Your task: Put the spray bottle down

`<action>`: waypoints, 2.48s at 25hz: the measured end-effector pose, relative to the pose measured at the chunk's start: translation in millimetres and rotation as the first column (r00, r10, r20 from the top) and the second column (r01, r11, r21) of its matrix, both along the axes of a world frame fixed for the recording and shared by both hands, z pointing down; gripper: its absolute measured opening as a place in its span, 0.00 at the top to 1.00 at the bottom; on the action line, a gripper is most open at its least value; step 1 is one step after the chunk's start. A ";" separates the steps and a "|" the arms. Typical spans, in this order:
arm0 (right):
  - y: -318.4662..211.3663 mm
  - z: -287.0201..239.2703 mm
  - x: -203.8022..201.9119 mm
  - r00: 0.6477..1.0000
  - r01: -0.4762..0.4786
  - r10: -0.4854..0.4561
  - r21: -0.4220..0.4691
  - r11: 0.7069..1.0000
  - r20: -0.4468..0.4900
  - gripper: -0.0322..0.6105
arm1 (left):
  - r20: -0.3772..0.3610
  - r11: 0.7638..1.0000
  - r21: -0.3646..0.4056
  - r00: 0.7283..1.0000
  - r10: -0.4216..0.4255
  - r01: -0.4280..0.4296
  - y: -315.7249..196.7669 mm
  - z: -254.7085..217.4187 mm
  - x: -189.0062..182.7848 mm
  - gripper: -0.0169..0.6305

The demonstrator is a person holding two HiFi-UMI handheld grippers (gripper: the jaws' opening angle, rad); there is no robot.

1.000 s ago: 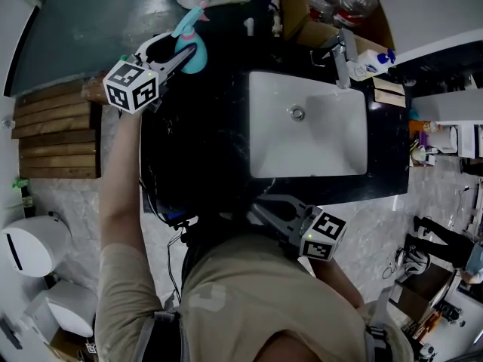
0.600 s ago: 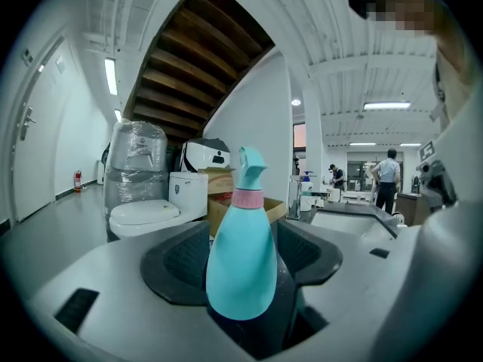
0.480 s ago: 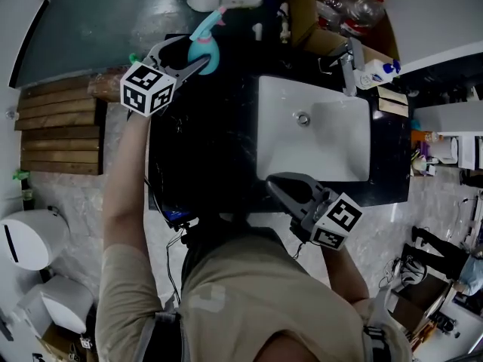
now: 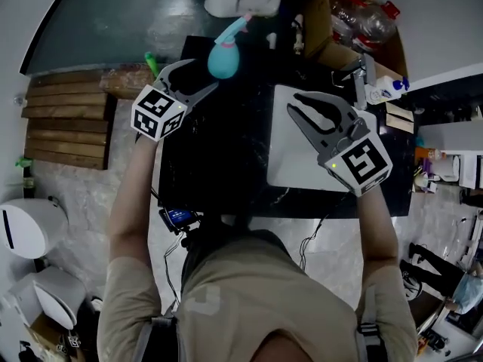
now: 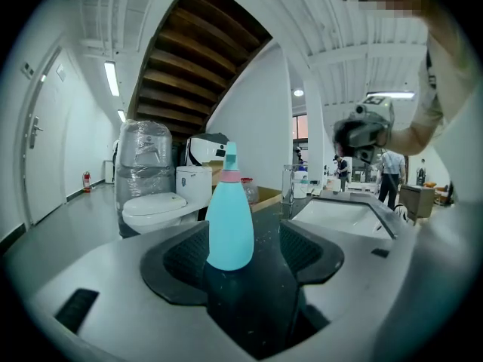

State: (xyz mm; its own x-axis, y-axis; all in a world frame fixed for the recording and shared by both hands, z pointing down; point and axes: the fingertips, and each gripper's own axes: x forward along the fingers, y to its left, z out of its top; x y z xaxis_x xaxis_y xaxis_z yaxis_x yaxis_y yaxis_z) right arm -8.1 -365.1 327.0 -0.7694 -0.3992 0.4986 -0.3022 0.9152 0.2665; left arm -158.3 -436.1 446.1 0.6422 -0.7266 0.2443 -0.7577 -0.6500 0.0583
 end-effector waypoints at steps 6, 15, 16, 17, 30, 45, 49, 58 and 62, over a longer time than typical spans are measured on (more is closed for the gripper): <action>-64.1 -6.4 -49.1 0.956 0.202 -0.138 0.243 0.949 -0.258 0.68 | 0.009 1.000 -0.015 1.000 -0.006 0.006 24.0 3.5 -6.8 0.54; -131.9 0.2 -119.1 0.802 0.439 -0.220 0.298 0.848 -0.556 0.68 | -0.026 0.998 -0.055 0.999 -0.023 0.022 50.0 8.2 -31.2 0.54; -134.5 4.3 -123.9 0.788 0.452 -0.233 0.279 0.847 -0.570 0.68 | -0.027 0.998 -0.055 0.999 -0.022 0.020 51.7 8.2 -32.0 0.54; -135.9 8.8 -128.0 0.775 0.463 -0.246 0.258 0.848 -0.582 0.68 | -0.030 0.998 -0.055 0.999 -0.020 0.019 53.5 7.9 -32.4 0.54; -148.3 29.0 -143.7 0.758 0.385 -0.256 0.095 0.918 -0.600 0.73 | -0.042 0.999 -0.032 0.999 0.005 -0.006 61.2 -9.1 -40.6 0.54; -145.9 30.9 -135.8 0.791 0.227 -0.142 0.070 0.971 -0.595 0.76 | -0.034 0.999 -0.026 0.999 0.025 -0.026 69.4 -10.8 -37.0 0.54; -143.4 31.7 -139.3 0.789 0.226 -0.130 0.087 0.970 -0.601 0.76 | -0.039 1.000 -0.021 0.999 0.021 -0.022 69.4 -13.1 -38.3 0.54; -146.4 32.3 -147.9 0.808 0.186 -0.079 0.126 0.974 -0.584 0.76 | -0.056 1.000 0.007 0.998 -0.005 0.006 71.7 -19.6 -41.9 0.54; -144.7 34.7 -146.6 0.822 0.190 -0.085 0.129 0.973 -0.563 0.76 | -0.054 1.000 0.004 0.998 -0.013 0.013 72.9 -16.9 -45.9 0.54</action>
State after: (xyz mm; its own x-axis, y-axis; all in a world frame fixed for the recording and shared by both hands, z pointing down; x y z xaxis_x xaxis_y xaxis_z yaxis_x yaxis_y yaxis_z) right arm -154.8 -509.8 361.6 -0.4408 -0.4292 0.7884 0.0680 0.8598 0.5061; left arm -204.2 -363.2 429.1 0.6447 -0.7361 0.2062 -0.7620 -0.6402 0.0970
